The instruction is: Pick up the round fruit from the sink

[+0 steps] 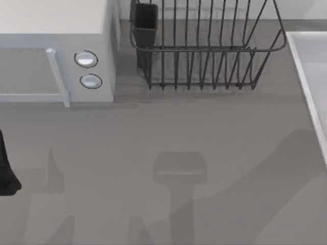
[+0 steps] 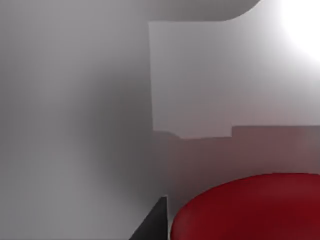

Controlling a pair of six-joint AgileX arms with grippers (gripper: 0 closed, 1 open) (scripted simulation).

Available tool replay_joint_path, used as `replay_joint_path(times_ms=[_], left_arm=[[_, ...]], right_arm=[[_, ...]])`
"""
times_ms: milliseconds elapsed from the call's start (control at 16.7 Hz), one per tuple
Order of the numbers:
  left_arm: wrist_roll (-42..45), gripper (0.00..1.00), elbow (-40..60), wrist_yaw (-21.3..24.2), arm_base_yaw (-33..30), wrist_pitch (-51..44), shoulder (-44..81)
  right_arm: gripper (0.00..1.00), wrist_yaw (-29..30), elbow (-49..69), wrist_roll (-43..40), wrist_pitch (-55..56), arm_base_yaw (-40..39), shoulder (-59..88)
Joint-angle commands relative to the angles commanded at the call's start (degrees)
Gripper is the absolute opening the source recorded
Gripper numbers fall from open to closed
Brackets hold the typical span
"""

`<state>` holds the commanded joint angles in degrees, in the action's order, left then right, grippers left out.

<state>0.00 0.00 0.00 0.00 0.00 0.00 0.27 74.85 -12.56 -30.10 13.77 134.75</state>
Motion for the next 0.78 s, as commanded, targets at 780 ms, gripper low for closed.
replay_joint_path(times_ms=[780], left_arm=[[0.0, 1.00, 0.0, 0.0, 0.0, 0.0, 0.0]], right_arm=[[0.00, -0.7, 6.7, 0.2, -8.6, 0.0, -5.3]])
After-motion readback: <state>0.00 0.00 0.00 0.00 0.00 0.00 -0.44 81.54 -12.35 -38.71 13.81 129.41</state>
